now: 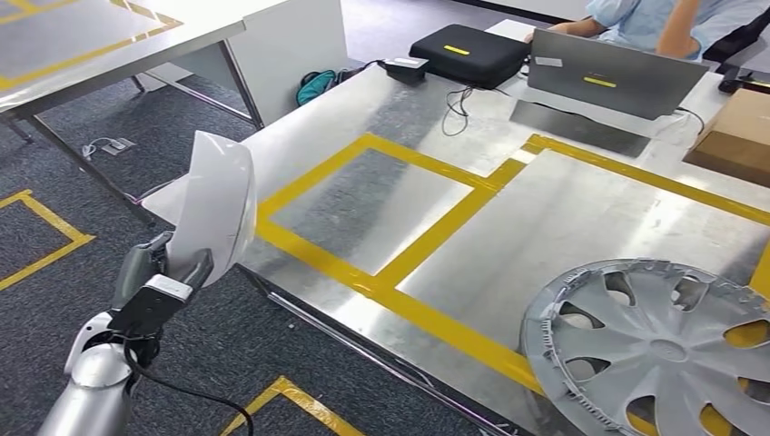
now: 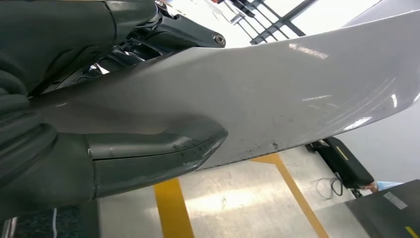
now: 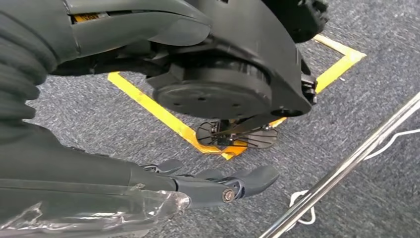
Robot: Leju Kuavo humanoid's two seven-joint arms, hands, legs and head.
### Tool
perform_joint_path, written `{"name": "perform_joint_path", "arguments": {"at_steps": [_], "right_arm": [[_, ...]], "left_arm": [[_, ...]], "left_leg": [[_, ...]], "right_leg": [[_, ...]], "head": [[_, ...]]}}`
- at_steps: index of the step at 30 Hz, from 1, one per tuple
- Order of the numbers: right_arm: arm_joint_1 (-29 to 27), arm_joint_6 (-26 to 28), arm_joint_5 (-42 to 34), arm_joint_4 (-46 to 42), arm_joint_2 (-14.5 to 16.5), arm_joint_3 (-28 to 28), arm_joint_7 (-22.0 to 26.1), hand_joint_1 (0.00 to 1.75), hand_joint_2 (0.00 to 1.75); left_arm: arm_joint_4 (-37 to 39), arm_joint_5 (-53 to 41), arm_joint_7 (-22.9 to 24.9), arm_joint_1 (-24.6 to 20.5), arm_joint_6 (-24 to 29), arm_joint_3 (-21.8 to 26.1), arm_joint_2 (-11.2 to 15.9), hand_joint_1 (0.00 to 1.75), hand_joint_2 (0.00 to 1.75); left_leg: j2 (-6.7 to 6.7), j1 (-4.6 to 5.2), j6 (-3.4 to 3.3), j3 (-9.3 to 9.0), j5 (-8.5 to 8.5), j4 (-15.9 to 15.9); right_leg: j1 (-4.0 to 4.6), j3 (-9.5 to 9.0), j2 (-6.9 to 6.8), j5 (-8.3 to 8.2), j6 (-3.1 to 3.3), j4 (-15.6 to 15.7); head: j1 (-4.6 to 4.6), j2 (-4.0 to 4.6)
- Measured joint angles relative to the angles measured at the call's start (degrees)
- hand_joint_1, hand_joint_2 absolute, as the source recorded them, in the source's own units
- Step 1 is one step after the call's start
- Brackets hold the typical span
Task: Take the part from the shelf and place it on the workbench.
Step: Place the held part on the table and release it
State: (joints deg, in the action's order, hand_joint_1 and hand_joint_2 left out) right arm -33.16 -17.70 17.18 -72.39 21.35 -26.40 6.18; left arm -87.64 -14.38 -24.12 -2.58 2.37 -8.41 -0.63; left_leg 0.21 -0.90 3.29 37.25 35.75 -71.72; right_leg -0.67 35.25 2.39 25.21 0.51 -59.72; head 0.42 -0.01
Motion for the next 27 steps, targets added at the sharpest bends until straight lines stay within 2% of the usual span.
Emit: {"name": "perform_joint_path", "arguments": {"at_steps": [1,2,3,4,5,7,9,10,11,13,14,15,16,18,19,20,21,24,25,27], "right_arm": [[0.03,-0.08,-0.02,0.00,-0.02,0.01,-0.06,0.00,1.75],[0.10,-0.18,-0.05,-0.01,-0.04,-0.02,-0.09,0.00,1.75],[0.24,-0.25,-0.09,-0.03,-0.07,-0.07,-0.09,0.00,1.75],[0.46,-0.30,-0.15,-0.07,-0.10,-0.13,-0.07,0.00,1.75],[0.72,-0.32,-0.21,-0.11,-0.11,-0.18,-0.04,0.00,1.75],[1.11,-0.34,-0.27,-0.15,-0.13,-0.22,0.02,0.00,1.75],[1.23,-0.36,-0.27,-0.17,-0.13,-0.25,0.03,0.00,1.75],[1.32,-0.35,-0.27,-0.20,-0.13,-0.26,0.03,0.00,1.75],[1.46,-0.36,-0.27,-0.22,-0.13,-0.26,0.03,0.00,1.75],[1.79,-0.37,-0.25,-0.26,-0.13,-0.27,0.03,0.00,1.75],[1.88,-0.42,-0.20,-0.26,-0.13,-0.27,0.04,0.00,1.75],[1.88,-0.52,-0.08,-0.26,-0.13,-0.28,0.06,0.00,1.75],[1.80,-0.66,0.08,-0.26,-0.13,-0.28,0.08,0.00,1.75],[1.52,-0.92,0.47,-0.26,-0.11,-0.23,0.16,0.00,1.75],[1.35,-1.01,0.67,-0.25,-0.11,-0.14,0.19,0.00,1.75],[1.15,-1.06,0.88,-0.24,-0.10,-0.04,0.21,0.00,1.75],[0.96,-1.11,1.08,-0.23,-0.10,0.05,0.21,0.00,1.75],[0.30,-1.20,1.39,-0.22,-0.10,0.25,0.13,0.00,1.75],[0.16,-1.26,1.46,-0.22,-0.10,0.31,0.09,0.00,1.75],[0.12,-1.41,1.56,-0.22,-0.10,0.41,0.03,0.00,1.75]], "left_arm": [[0.01,0.00,-0.28,-0.01,0.04,0.05,0.02,1.75,1.75],[0.02,-0.01,-0.60,-0.03,0.07,0.09,0.03,1.75,1.75],[0.04,-0.01,-0.90,-0.07,0.08,0.13,0.05,1.75,1.75],[0.06,-0.01,-1.10,-0.10,0.09,0.14,0.06,1.75,1.75],[0.08,-0.02,-1.23,-0.10,0.10,0.14,0.05,1.75,1.75],[0.10,-0.02,-1.39,-0.09,0.13,0.15,0.02,1.75,1.75],[0.09,-0.02,-1.45,-0.13,0.19,0.22,-0.01,1.75,1.75],[0.09,-0.03,-1.46,-0.15,0.20,0.26,-0.01,1.75,1.75],[0.09,-0.03,-1.47,-0.14,0.22,0.28,-0.02,1.75,1.75],[0.09,-0.03,-1.50,-0.07,0.22,0.28,-0.03,1.75,1.75],[0.10,-0.02,-1.58,-0.04,0.22,0.28,-0.03,1.75,1.75],[0.10,-0.02,-1.75,-0.04,0.21,0.28,-0.02,1.75,1.75],[0.10,-0.02,-2.03,-0.05,0.21,0.29,-0.01,1.75,1.75],[0.10,-0.02,-2.60,-0.09,0.22,0.31,0.02,1.75,1.75],[0.10,-0.02,-2.79,-0.13,0.22,0.33,0.04,1.75,1.75],[0.10,-0.02,-2.90,-0.16,0.23,0.38,0.07,1.75,1.75],[0.10,-0.03,-3.00,-0.18,0.23,0.44,0.09,1.75,1.75],[0.10,-0.09,-3.37,-0.31,0.26,0.65,0.17,1.75,1.75],[0.10,-0.11,-3.50,-0.40,0.28,0.71,0.22,1.75,1.75],[0.18,-0.18,-3.65,-0.45,0.34,0.87,0.42,1.75,1.75]], "left_leg": [[-0.02,-0.22,0.27,-0.32,-2.18,2.52],[-0.23,-0.61,0.72,-1.32,-5.17,6.14],[-0.49,-0.89,1.10,-2.30,-7.37,9.51],[-0.73,-1.09,1.02,-3.05,-8.50,11.97],[-0.97,-1.18,0.71,-3.39,-9.01,13.21],[-0.99,-1.05,-0.73,-3.39,-9.04,13.28],[-0.90,-1.06,-1.75,-3.67,-9.52,13.32],[-0.79,-1.05,-2.14,-3.83,-9.53,13.36],[-0.61,-0.98,-2.45,-3.97,-9.43,13.37],[-0.14,-0.75,-2.85,-4.19,-9.11,13.34],[0.10,-0.63,-2.99,-4.34,-8.91,13.32],[0.31,-0.54,-3.04,-4.58,-8.69,13.31],[0.49,-0.48,-3.03,-4.91,-8.43,13.31],[0.86,-0.35,-2.76,-5.71,-7.82,13.31],[1.04,-0.24,-2.51,-6.00,-7.54,13.31],[1.22,-0.14,-2.22,-6.17,-7.36,13.36],[1.43,-0.06,-1.91,-6.25,-7.29,13.50],[1.72,-0.12,-0.96,-6.55,-6.93,13.72],[1.41,-0.10,-0.72,-6.05,-6.02,12.42],[0.49,-0.10,-0.46,-3.13,-2.83,6.44]], "right_leg": [[-0.25,-0.40,0.42,0.29,-0.28,-0.02],[-0.45,-0.77,0.82,0.58,-0.67,-0.08],[-0.55,-1.06,1.16,0.88,-1.15,-0.26],[-0.54,-1.18,1.43,1.14,-1.60,-0.35],[-0.46,-1.06,1.61,1.40,-1.99,-0.34],[-0.45,-0.98,1.74,1.75,-2.54,0.08],[-0.52,-0.96,0.79,2.56,-2.97,-0.59],[-0.49,-0.26,-0.02,3.70,-3.13,-2.39],[-0.41,1.18,-0.90,5.38,-3.22,-5.46],[-0.34,5.36,-1.77,8.83,-3.24,-13.28],[-0.32,6.90,-1.88,9.36,-3.18,-15.81],[-0.28,7.39,-1.91,8.69,-3.04,-16.20],[-0.20,6.68,-1.98,6.93,-2.82,-14.22],[0.14,3.15,-2.78,2.65,-2.30,-6.47],[0.34,1.57,-3.19,1.27,-2.09,-3.27],[0.51,0.65,-3.47,0.60,-1.96,-1.37],[0.67,0.39,-3.46,0.53,-1.86,-0.79],[0.42,0.05,-2.41,0.13,-1.08,0.17],[0.22,-0.25,-2.13,-0.05,-0.74,0.66],[0.00,-0.61,-1.50,-0.21,-0.33,1.19]], "head": [[0.01,0.00],[-0.04,0.00],[-0.17,0.01],[-0.28,0.01],[-0.38,0.01],[-0.41,0.01],[-0.34,0.00],[-0.21,0.00],[-0.11,-0.01],[0.03,-0.01],[0.03,-0.01],[0.03,0.00],[0.03,0.01],[0.03,0.01],[0.03,0.01],[0.01,0.01],[-0.02,0.01],[-0.07,0.00],[-0.16,0.00],[-0.41,0.01]]}}
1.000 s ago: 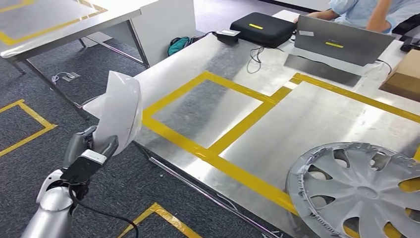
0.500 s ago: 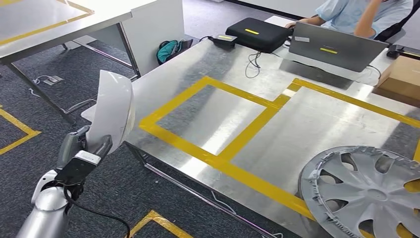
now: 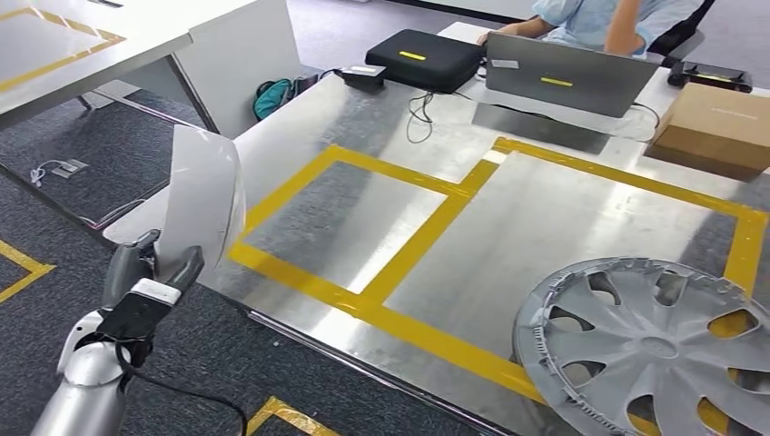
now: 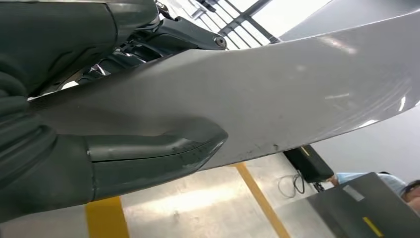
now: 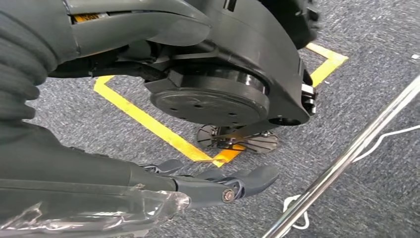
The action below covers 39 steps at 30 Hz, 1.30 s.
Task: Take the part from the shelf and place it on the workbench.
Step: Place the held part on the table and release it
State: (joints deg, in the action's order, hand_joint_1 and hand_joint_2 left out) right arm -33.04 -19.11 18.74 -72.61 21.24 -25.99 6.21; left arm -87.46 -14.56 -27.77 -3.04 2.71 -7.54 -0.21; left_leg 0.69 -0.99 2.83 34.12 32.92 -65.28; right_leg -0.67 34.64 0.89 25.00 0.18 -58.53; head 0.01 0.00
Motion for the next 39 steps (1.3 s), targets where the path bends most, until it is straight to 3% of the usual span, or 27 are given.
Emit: {"name": "perform_joint_path", "arguments": {"at_steps": [2,3,4,6,7,9,12,13,15,17,18,19,22,24,26,28,30,32,33,34,35,37,39], "right_arm": [[0.13,-0.07,0.01,0.00,-0.01,0.00,-0.02,0.00,1.75],[0.23,-0.08,-0.02,0.00,-0.01,-0.04,-0.03,0.00,1.75],[0.39,-0.07,-0.06,0.00,-0.02,-0.10,-0.03,0.00,1.75],[0.91,-0.06,-0.17,-0.03,-0.04,-0.24,-0.03,0.00,1.75],[1.19,-0.05,-0.21,-0.08,-0.07,-0.32,-0.04,0.00,1.75],[1.51,-0.04,-0.25,-0.19,-0.13,-0.46,-0.03,0.00,1.75],[1.56,-0.04,-0.23,-0.24,-0.14,-0.51,-0.03,0.00,1.75],[1.60,-0.04,-0.22,-0.24,-0.15,-0.52,-0.03,0.00,1.75],[1.79,-0.03,-0.21,-0.24,-0.15,-0.55,-0.03,0.00,1.75],[1.98,-0.02,-0.21,-0.24,-0.15,-0.55,-0.03,0.00,1.75],[2.01,-0.02,-0.20,-0.24,-0.15,-0.55,-0.03,0.00,1.75],[2.02,-0.03,-0.20,-0.24,-0.15,-0.56,-0.03,0.00,1.75],[2.07,-0.02,-0.19,-0.25,-0.15,-0.56,-0.04,0.00,1.75],[2.15,-0.02,-0.18,-0.27,-0.15,-0.56,-0.03,0.00,1.75],[2.20,0.02,-0.19,-0.29,-0.17,-0.64,-0.02,0.00,1.75],[2.23,0.07,-0.19,-0.33,-0.20,-0.79,-0.03,0.00,1.75],[2.32,0.08,-0.25,-0.37,-0.20,-0.86,-0.05,0.00,1.75],[2.38,-0.01,-0.35,-0.37,-0.20,-0.87,-0.17,0.00,1.75],[2.37,-0.07,-0.39,-0.37,-0.20,-0.88,-0.23,0.00,1.75],[2.36,-0.11,-0.42,-0.37,-0.20,-0.91,-0.27,0.00,1.75],[2.36,-0.14,-0.43,-0.37,-0.20,-0.92,-0.29,0.00,1.75],[2.37,-0.21,-0.43,-0.37,-0.20,-0.94,-0.29,0.00,1.75],[2.36,-0.24,-0.42,-0.38,-0.20,-0.94,-0.29,0.00,1.75]], "left_arm": [[0.22,-0.11,-0.01,0.11,0.02,0.13,0.20,1.75,1.75],[0.33,-0.16,-0.01,0.16,0.03,0.18,0.27,1.75,1.75],[0.40,-0.21,-0.01,0.17,0.03,0.21,0.33,1.75,1.75],[0.45,-0.24,-0.01,0.12,0.03,0.24,0.40,1.75,1.75],[0.47,-0.26,-0.02,0.09,0.03,0.24,0.41,1.75,1.75],[0.53,-0.33,-0.02,0.10,0.03,0.22,0.40,1.75,1.75],[0.54,-0.39,-0.05,0.10,0.04,0.25,0.42,1.75,1.75],[0.54,-0.40,-0.07,0.08,0.04,0.26,0.42,1.75,1.75],[0.54,-0.40,-0.10,0.14,0.04,0.27,0.40,1.75,1.75],[0.54,-0.41,-0.11,0.25,0.04,0.27,0.43,1.75,1.75],[0.54,-0.41,-0.11,0.28,0.04,0.27,0.43,1.75,1.75],[0.54,-0.41,-0.11,0.29,0.04,0.27,0.43,1.75,1.75],[0.54,-0.41,-0.11,0.25,0.04,0.28,0.43,1.75,1.75],[0.54,-0.41,-0.11,0.23,0.04,0.27,0.44,1.75,1.75],[0.54,-0.41,-0.11,0.21,0.04,0.26,0.44,1.75,1.75],[0.54,-0.42,-0.12,0.13,0.05,0.26,0.44,1.75,1.75],[0.56,-0.51,-0.07,0.09,0.05,0.27,0.52,1.75,1.75],[0.70,-0.82,0.18,0.09,0.03,0.28,0.66,1.75,1.75],[0.82,-1.03,0.37,0.09,0.02,0.28,0.72,1.75,1.75],[0.95,-1.25,0.55,0.06,0.01,0.28,0.75,1.75,1.75],[1.06,-1.39,0.72,0.02,0.01,0.28,0.78,1.75,1.75],[1.18,-1.55,0.91,-0.25,0.00,0.27,0.80,1.75,1.75],[1.22,-1.56,0.98,-0.59,0.00,0.25,0.82,1.75,1.75]], "left_leg": [[-0.38,-0.09,0.22,3.63,2.43,-6.53],[-0.42,-0.16,0.34,4.40,2.15,-7.55],[-0.45,-0.27,0.49,4.08,0.81,-6.47],[-1.03,-0.85,1.15,0.76,-3.08,0.49],[-1.60,-1.11,1.16,-0.85,-4.31,3.73],[-2.38,-1.26,0.48,-2.31,-4.83,6.64],[-1.85,-1.01,-1.30,-2.34,-5.03,6.66],[-1.60,-1.00,-1.74,-2.36,-5.13,6.69],[-1.01,-0.90,-2.26,-2.40,-5.22,6.72],[-0.29,-0.71,-2.44,-2.42,-5.14,6.68],[0.06,-0.63,-2.50,-2.46,-5.08,6.66],[0.37,-0.57,-2.52,-2.54,-5.00,6.65],[1.02,-0.38,-2.17,-2.97,-4.62,6.60],[1.29,-0.17,-1.59,-3.10,-4.55,6.61],[1.61,-0.19,-0.91,-3.20,-4.75,6.95],[1.28,-0.36,-0.29,-2.93,-3.95,6.44],[0.32,-0.39,0.03,-0.72,-0.79,1.62],[-0.21,-0.29,0.07,2.79,2.62,-5.93],[-0.30,-0.24,0.02,3.83,3.07,-8.13],[-0.35,-0.20,-0.09,3.88,2.45,-8.32],[-0.46,-0.15,-0.27,2.71,0.82,-6.11],[-1.44,-0.08,-0.71,-1.46,-2.59,1.81],[-2.38,0.01,-1.23,-4.01,-3.85,7.04]], "right_leg": [[-0.07,0.05,0.77,-0.03,0.04,0.01],[-0.14,0.06,1.17,-0.06,-0.04,0.00],[-0.26,0.04,1.57,-0.09,-0.22,-0.04],[-0.55,0.13,2.37,-0.02,-0.98,-0.44],[-0.55,0.34,2.73,0.17,-1.47,-0.87],[-0.39,0.85,3.22,0.51,-2.18,-1.25],[-0.57,1.04,2.98,0.71,-2.68,-1.16],[-0.57,1.56,2.18,1.53,-2.82,-2.42],[-0.41,4.34,0.31,5.02,-2.92,-8.54],[-0.37,7.99,-0.33,8.31,-2.87,-16.03],[-0.35,8.78,-0.38,8.52,-2.77,-17.59],[-0.33,8.44,-0.43,7.59,-2.61,-16.85],[0.00,2.78,-1.62,2.15,-2.03,-5.99],[0.31,0.77,-2.09,0.70,-1.97,-2.15],[0.43,0.92,-1.43,0.44,-1.81,-1.89],[0.25,1.02,-0.86,0.11,-1.16,-1.38],[0.10,1.13,-0.32,-0.23,-0.49,-0.91],[0.21,1.45,0.30,-0.53,-0.18,-0.84],[0.27,1.61,0.67,-0.69,-0.15,-0.85],[0.31,1.75,1.08,-0.89,-0.18,-0.86],[0.34,1.89,1.51,-1.09,-0.28,-0.87],[0.47,2.18,2.36,-1.50,-0.70,-1.01],[0.59,2.49,3.00,-1.87,-1.26,-1.05]], "head": [[-0.11,0.00],[-0.09,0.00],[-0.09,0.00],[-0.14,0.00],[-0.21,0.00],[-0.14,0.00],[0.11,0.00],[0.24,0.00],[0.49,0.00],[0.55,0.00],[0.55,0.00],[0.55,0.00],[0.54,0.00],[0.51,0.00],[0.50,0.00],[0.45,0.00],[0.39,0.00],[0.40,0.00],[0.40,0.00],[0.42,0.00],[0.41,0.00],[0.41,0.00],[0.48,0.00]]}}
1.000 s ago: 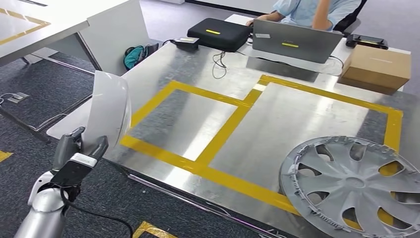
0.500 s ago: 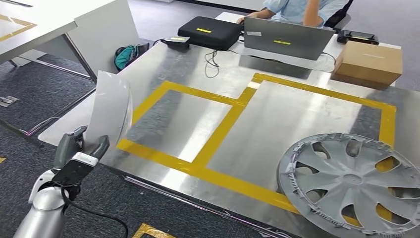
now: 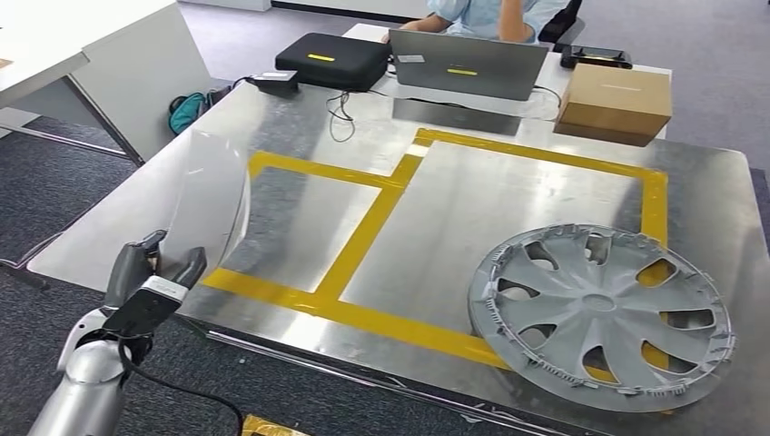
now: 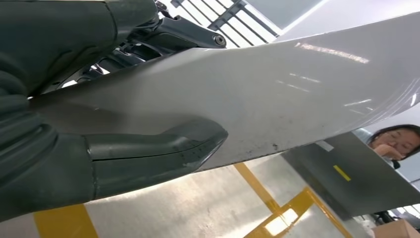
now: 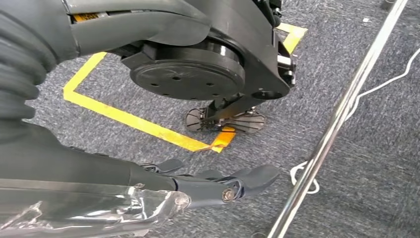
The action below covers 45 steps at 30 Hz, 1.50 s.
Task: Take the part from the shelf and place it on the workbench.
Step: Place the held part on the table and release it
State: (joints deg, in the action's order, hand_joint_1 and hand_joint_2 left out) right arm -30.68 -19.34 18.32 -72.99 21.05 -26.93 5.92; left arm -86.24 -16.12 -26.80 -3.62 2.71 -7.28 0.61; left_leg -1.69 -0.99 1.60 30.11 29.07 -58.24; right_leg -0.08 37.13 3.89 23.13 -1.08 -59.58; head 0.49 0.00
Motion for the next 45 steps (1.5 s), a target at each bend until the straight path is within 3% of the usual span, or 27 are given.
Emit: {"name": "perform_joint_path", "arguments": {"at_steps": [2,4,6,8,9,10,11,14,16,20,21,26,30,38,45], "right_arm": [[-0.15,-0.01,0.02,-0.01,0.00,0.01,-0.01,0.00,1.75],[-0.37,-0.02,0.06,-0.04,0.00,0.02,-0.02,0.00,1.75],[-0.39,-0.02,0.12,-0.09,0.00,0.03,-0.02,0.00,1.75],[-0.32,-0.05,0.15,-0.13,0.00,0.05,-0.02,0.00,1.75],[-0.32,-0.08,0.15,-0.13,0.00,0.06,-0.02,0.00,1.75],[-0.34,-0.12,0.15,-0.14,0.00,0.07,-0.03,0.00,1.75],[-0.37,-0.16,0.14,-0.15,0.00,0.07,-0.05,0.00,1.75],[-0.32,-0.34,0.15,-0.39,0.00,0.08,-0.09,0.00,1.75],[-0.25,-0.66,0.36,-0.49,0.00,0.10,-0.04,0.00,1.75],[-0.05,-1.46,1.23,-0.50,0.00,0.01,0.22,0.00,1.75],[0.05,-1.54,1.34,-0.50,0.00,-0.01,0.27,0.00,1.75],[0.35,-1.68,1.50,-0.50,0.00,-0.02,0.33,0.00,1.75],[0.41,-1.69,1.52,-0.50,0.00,-0.03,0.33,0.00,1.75],[0.44,-2.13,1.74,-0.46,0.00,-0.04,0.49,0.00,1.75],[1.45,-4.09,3.14,0.72,0.00,-0.43,1.69,0.00,1.75]], "left_arm": [[0.03,-0.02,0.01,-0.14,-0.02,-0.02,0.00,1.75,1.75],[0.06,-0.15,0.08,-0.29,-0.04,-0.02,0.01,1.75,1.75],[0.11,-0.39,0.16,-0.45,-0.03,-0.01,0.04,1.75,1.75],[0.32,-0.59,0.21,-0.46,-0.02,0.02,0.10,1.75,1.75],[0.48,-0.66,0.21,-0.46,-0.01,0.03,0.12,1.75,1.75],[0.66,-0.73,0.22,-0.48,0.00,0.03,0.14,1.75,1.75],[0.84,-0.87,0.26,-0.55,0.01,0.03,0.15,1.75,1.75],[1.31,-1.70,0.68,-1.15,0.03,0.03,0.30,1.75,1.75],[1.72,-2.93,1.22,-2.03,-0.02,-0.02,0.62,1.75,1.75],[3.30,-5.79,2.08,-4.51,-0.17,-0.27,1.47,1.75,1.75],[3.70,-6.02,2.14,-5.09,-0.17,-0.31,1.67,1.75,1.75],[4.98,-6.17,2.16,-6.52,-0.17,-0.33,2.12,1.75,1.75],[5.70,-6.20,2.16,-6.72,-0.17,-0.34,2.28,1.75,1.75],[6.35,-6.97,2.23,-7.06,-0.49,-0.50,2.45,1.75,1.75],[8.71,-10.22,3.45,-11.34,-2.16,-2.11,3.61,1.75,1.75]], "left_leg": [[0.18,0.14,-0.66,-0.13,-0.22,0.77],[0.86,0.06,-1.43,-0.09,-0.76,0.96],[1.60,-0.08,-1.95,0.03,-1.12,1.09],[2.34,-0.02,-2.09,0.16,-1.17,1.08],[2.74,-0.01,-2.09,0.17,-1.17,1.07],[3.14,0.00,-2.06,0.14,-1.15,1.06],[3.49,-0.02,-1.98,0.06,-1.10,1.05],[4.29,0.13,-1.33,-0.32,-0.75,1.01],[4.52,0.36,-0.74,-0.39,-0.66,1.02],[4.58,0.39,-1.75,-0.38,-1.08,1.48],[4.60,0.39,-1.75,-0.42,-1.13,1.69],[4.61,0.37,-0.41,-0.50,-1.58,2.43],[4.61,0.36,0.24,-0.48,-1.71,2.49],[4.61,0.48,0.30,-0.49,-1.77,2.46],[4.61,0.49,0.24,-0.47,-1.81,2.44]], "right_leg": [[-0.11,0.24,0.48,-0.46,-0.67,0.36],[-0.21,0.80,-0.22,-0.16,-1.28,-0.19],[-0.25,2.78,-2.15,2.78,-1.77,-4.75],[-0.35,5.96,-3.30,6.88,-2.20,-12.66],[-0.38,7.01,-3.44,7.95,-2.33,-15.49],[-0.39,7.04,-3.49,7.94,-2.38,-16.26],[-0.40,5.85,-3.60,6.85,-2.36,-14.54],[-0.20,-0.96,-4.91,2.82,-1.92,-2.92],[-0.01,-2.65,-5.21,2.46,-1.35,0.08],[-0.04,-2.41,-4.61,1.97,-1.09,0.31],[-0.01,-2.37,-4.51,2.02,-0.99,0.31],[0.09,-2.19,-4.48,2.04,-0.38,0.29],[0.13,-2.15,-4.48,1.93,-0.17,0.27],[0.00,-2.20,-4.48,1.67,-0.26,0.46],[-0.01,-2.22,-4.49,1.56,-0.32,0.55]], "head": [[0.05,0.00],[0.18,0.00],[0.57,0.00],[0.81,0.00],[0.81,0.00],[0.82,0.00],[0.81,0.00],[0.79,0.00],[0.73,0.00],[0.68,0.00],[0.67,0.00],[0.69,0.00],[0.70,0.00],[0.72,0.00],[0.72,0.00]]}}
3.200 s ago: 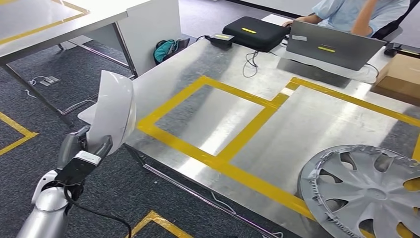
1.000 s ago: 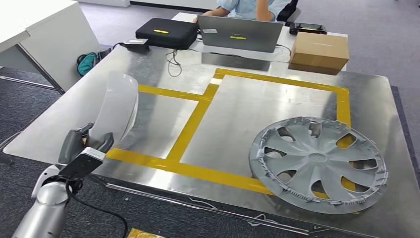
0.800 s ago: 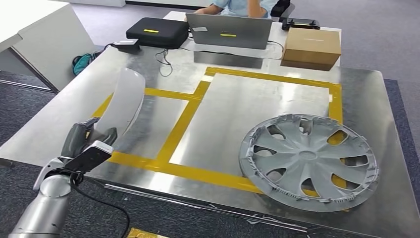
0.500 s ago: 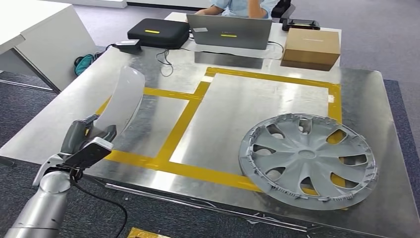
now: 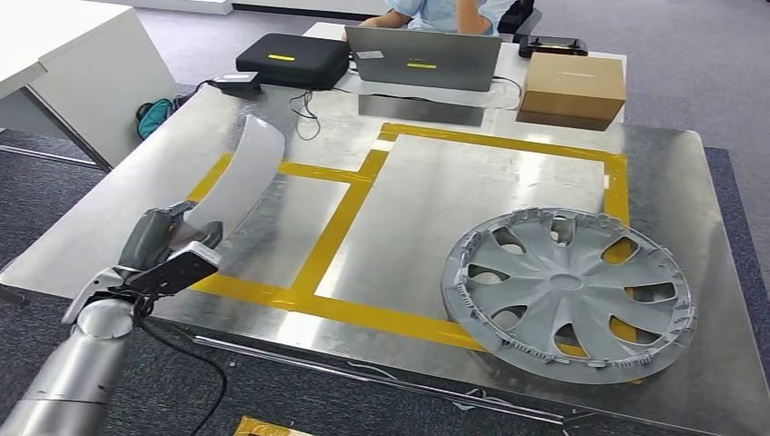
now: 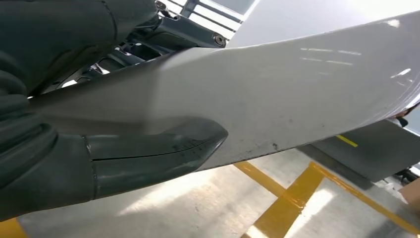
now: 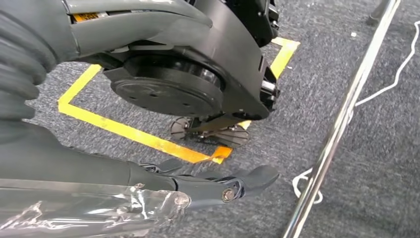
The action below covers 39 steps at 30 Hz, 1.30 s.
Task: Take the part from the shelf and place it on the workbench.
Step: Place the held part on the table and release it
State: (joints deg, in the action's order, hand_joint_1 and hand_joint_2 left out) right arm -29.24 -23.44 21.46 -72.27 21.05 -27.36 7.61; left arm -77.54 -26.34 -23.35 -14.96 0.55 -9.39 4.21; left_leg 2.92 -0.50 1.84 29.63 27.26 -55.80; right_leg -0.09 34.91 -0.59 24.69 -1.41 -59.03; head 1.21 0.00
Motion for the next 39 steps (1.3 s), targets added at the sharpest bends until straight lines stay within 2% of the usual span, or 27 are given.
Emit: {"name": "perform_joint_path", "arguments": {"at_steps": [5,9,16,22,32,38,39], "right_arm": [[0.87,-1.66,0.91,1.78,0.00,-0.48,0.70,0.00,1.75],[1.69,-3.37,1.44,3.24,0.00,-0.82,0.82,0.00,1.75],[2.50,-4.84,2.19,5.37,0.00,-1.26,0.92,0.00,1.75],[2.74,-4.93,2.23,6.23,0.00,-1.37,1.05,0.00,1.75],[2.83,-5.01,2.21,6.72,0.00,-1.51,1.04,0.00,1.75],[2.60,-3.19,0.13,6.80,0.00,-1.41,-0.73,0.00,1.75],[2.44,-2.64,-0.60,6.75,0.00,-1.30,-1.30,0.00,1.31]], "left_arm": [[3.69,-4.16,2.45,-5.00,-2.19,-2.51,1.13,1.75,1.75],[8.88,-10.66,4.99,-10.10,-4.19,-7.07,2.07,1.75,1.75],[16.46,-18.79,8.78,-16.21,-3.91,-15.01,2.43,1.75,1.75],[19.89,-19.78,9.27,-18.38,-3.72,-17.97,2.45,1.75,1.75],[21.93,-20.13,9.59,-19.34,-3.54,-19.59,2.50,1.75,1.75],[24.25,-26.17,15.51,-20.86,-2.10,-21.23,2.46,1.75,1.75],[25.04,-27.52,16.53,-21.26,-1.62,-21.64,2.45,1.31,1.75]], "left_leg": [[0.00,0.00,-0.06,0.00,-0.05,-0.01],[0.00,0.00,-0.05,0.01,-0.08,-0.01],[0.01,0.02,-0.08,0.02,-0.12,-0.02],[0.01,0.02,-0.08,0.03,-0.12,-0.02],[0.01,0.02,-0.08,0.03,-0.12,-0.02],[0.01,0.02,-0.08,0.03,-0.12,-0.02],[0.01,0.02,-0.08,0.03,-0.12,-0.02]], "right_leg": [[0.00,0.02,0.00,-0.04,-0.01,0.01],[0.00,0.02,0.00,-0.10,0.04,0.01],[-0.01,0.02,0.00,-0.16,0.03,0.02],[-0.01,0.03,0.00,-0.15,0.03,0.02],[-0.01,0.02,0.00,-0.16,0.03,0.02],[-0.01,0.03,0.00,-0.16,0.03,0.03],[-0.01,0.03,0.00,-0.16,0.03,0.03]], "head": [[-0.01,0.00],[-0.01,0.00],[0.00,0.00],[-0.01,0.00],[0.00,0.00],[0.01,0.00],[0.01,0.00]]}}
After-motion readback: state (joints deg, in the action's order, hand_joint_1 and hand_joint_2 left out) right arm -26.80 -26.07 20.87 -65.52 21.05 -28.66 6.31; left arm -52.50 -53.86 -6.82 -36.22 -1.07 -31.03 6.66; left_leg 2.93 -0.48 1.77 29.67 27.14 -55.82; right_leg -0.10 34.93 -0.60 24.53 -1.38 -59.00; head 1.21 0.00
